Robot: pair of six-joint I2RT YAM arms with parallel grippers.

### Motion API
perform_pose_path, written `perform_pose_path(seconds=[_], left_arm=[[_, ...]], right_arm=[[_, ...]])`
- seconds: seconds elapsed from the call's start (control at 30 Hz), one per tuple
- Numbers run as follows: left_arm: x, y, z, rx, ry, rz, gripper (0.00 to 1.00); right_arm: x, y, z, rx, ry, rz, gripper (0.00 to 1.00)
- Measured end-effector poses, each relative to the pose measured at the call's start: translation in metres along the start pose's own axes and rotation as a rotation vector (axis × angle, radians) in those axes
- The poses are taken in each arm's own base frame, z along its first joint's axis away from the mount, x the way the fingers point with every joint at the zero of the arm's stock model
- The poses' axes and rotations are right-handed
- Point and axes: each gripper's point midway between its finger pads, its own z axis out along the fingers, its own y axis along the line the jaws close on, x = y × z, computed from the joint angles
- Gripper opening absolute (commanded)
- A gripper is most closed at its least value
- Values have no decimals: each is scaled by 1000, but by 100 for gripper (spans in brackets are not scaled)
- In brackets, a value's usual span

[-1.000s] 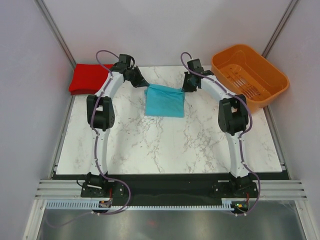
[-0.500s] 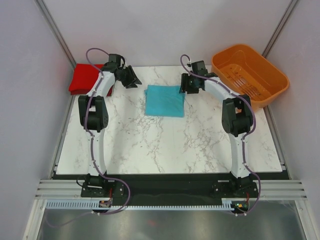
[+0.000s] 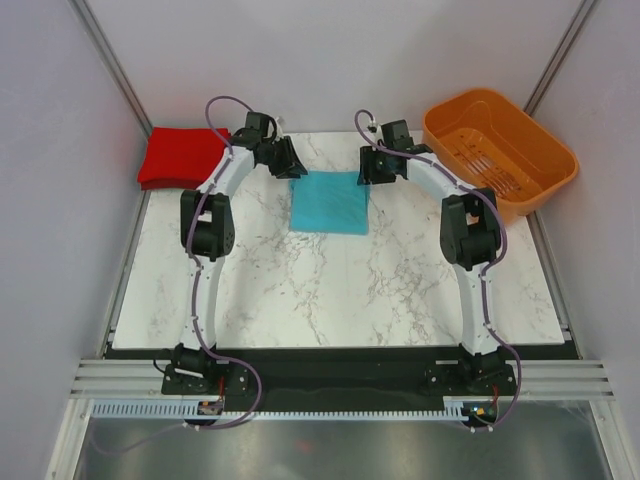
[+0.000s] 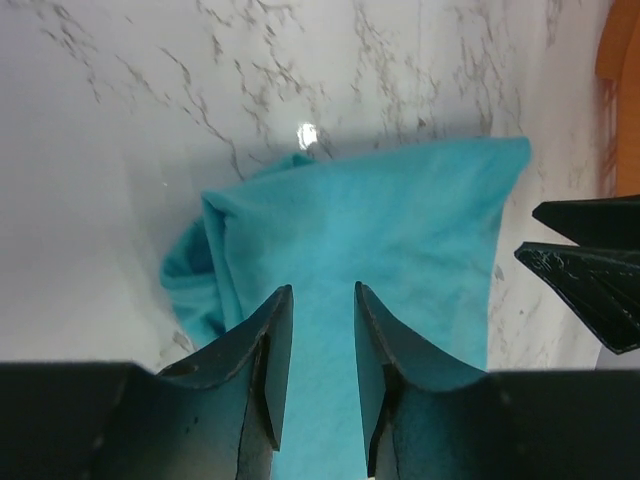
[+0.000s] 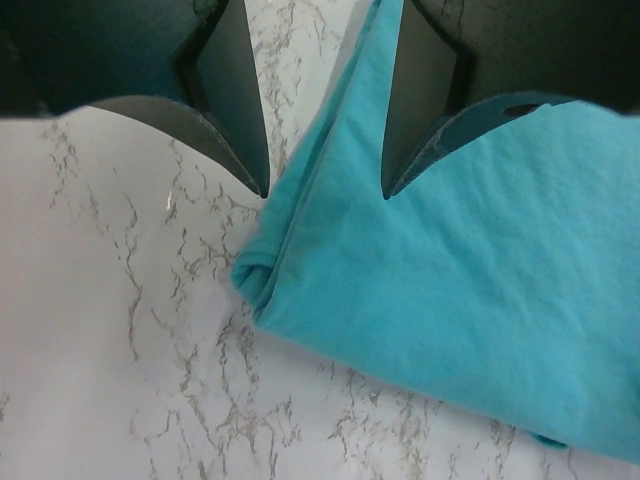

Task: Fold and stack the t-shirts
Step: Fold the tshirt

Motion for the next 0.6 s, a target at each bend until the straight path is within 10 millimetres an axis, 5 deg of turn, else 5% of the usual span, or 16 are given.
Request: perform_pose_path(seconds=[0.13, 0.2, 0.33, 0.6], left_arm=[[-10, 19, 26, 5, -15, -3, 40], [-11, 27, 35, 4, -15, -12, 40], [-17, 25, 39, 41, -32, -16, 43], [-29, 17, 23, 98, -51, -27, 54]], right_arm=[[4, -11, 23, 8, 10, 6, 54], [12, -18, 35, 14, 27, 14, 44], [0, -28, 38, 6, -6, 29, 38], [-1, -31, 36, -60, -3, 60, 60]])
